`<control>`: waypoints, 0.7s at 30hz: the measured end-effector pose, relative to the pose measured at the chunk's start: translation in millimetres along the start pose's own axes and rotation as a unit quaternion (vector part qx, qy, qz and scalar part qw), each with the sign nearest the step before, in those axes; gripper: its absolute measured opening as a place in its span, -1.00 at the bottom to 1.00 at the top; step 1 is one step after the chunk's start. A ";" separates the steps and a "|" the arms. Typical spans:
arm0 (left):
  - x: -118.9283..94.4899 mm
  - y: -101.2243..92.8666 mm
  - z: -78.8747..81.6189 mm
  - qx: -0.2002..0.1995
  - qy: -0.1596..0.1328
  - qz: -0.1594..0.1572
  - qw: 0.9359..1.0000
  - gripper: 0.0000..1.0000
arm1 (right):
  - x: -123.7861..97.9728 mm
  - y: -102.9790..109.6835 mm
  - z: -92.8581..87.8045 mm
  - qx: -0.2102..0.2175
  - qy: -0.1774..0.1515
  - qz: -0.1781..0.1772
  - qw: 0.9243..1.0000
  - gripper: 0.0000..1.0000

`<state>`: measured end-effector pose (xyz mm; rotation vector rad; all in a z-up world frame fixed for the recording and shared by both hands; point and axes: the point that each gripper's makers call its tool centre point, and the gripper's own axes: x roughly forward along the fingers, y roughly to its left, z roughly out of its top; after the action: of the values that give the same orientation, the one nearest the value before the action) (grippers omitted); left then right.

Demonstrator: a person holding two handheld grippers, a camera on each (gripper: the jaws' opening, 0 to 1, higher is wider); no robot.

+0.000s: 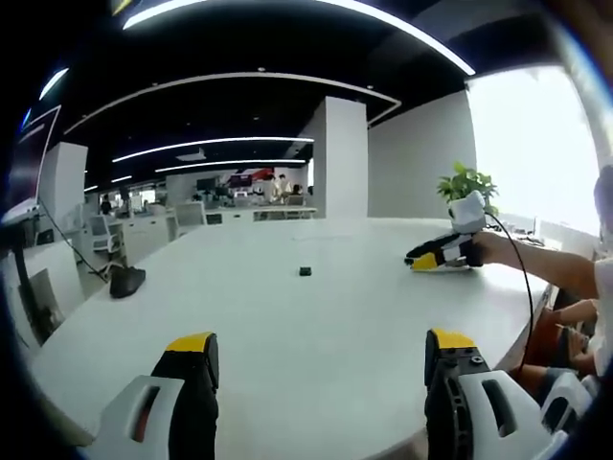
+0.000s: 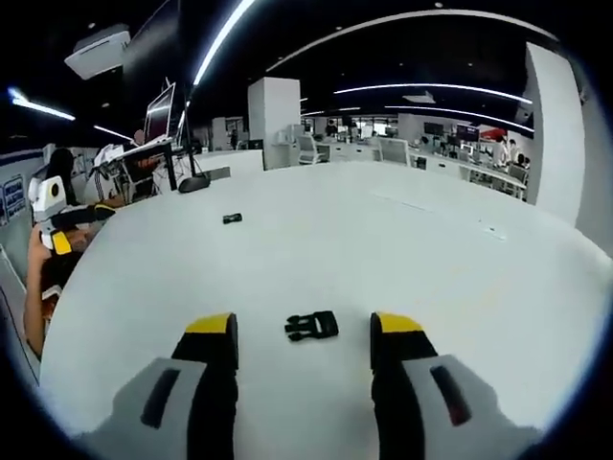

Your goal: Snap the two parts of the plastic buckle together until the buckle closes and remains connected.

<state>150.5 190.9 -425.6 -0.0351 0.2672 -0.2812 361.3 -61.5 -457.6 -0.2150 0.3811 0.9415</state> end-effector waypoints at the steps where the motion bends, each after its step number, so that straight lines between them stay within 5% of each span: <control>1: 0.0 0.1 -0.3 0.000 0.000 0.000 1.000 0.82 | 0.1 -0.6 -0.1 0.001 -0.001 -0.001 1.000 0.05; 5: -0.4 1.4 -0.8 0.000 0.002 0.000 1.000 0.82 | -0.5 -5.0 -0.4 0.002 -0.004 -0.009 1.000 -0.16; 21: -1.8 2.9 -1.8 -0.003 0.000 0.000 1.000 0.81 | -1.2 -7.3 0.4 -0.010 0.012 -0.017 1.000 -0.50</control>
<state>149.1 194.2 -427.1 -0.0419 0.2674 -0.2797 366.7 -66.4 -456.7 -0.2504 0.3887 0.9112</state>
